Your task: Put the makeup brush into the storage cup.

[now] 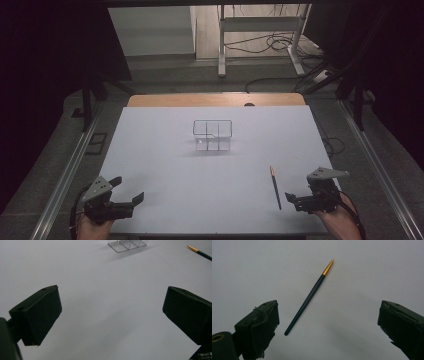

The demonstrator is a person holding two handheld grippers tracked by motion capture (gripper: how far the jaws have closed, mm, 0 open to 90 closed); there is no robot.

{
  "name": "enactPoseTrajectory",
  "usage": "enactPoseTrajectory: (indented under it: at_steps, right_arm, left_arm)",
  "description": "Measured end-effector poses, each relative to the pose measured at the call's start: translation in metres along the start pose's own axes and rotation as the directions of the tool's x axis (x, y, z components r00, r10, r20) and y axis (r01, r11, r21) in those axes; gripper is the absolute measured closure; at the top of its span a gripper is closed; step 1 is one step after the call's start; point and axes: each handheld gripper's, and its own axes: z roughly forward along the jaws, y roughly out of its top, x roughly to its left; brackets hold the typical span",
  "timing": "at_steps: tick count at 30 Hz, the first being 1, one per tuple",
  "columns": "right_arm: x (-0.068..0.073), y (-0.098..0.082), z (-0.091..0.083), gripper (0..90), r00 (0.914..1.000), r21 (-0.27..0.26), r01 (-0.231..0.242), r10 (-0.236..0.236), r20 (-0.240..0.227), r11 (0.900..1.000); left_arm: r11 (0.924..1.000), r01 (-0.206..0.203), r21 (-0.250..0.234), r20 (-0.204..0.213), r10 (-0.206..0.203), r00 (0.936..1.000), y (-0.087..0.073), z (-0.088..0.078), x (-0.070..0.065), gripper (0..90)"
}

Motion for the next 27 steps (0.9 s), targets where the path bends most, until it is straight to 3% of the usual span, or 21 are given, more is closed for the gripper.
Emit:
enactPoseTrajectory:
  at_steps: [18,27]
  right_arm:
    - [-0.006,0.011,0.015,2.7,0.9998,0.084,-0.020,0.020,0.008,0.996]
    - [-0.009,0.019,0.022,0.6,0.9983,0.139,-0.059,0.059,0.005,0.989]
  left_arm:
    - [1.0000,-0.002,0.009,-0.004,0.002,1.0000,0.000,0.001,0.000,2.6]
    - [0.9999,-0.002,0.014,-0.006,0.002,1.0000,0.000,0.001,0.000,2.6]
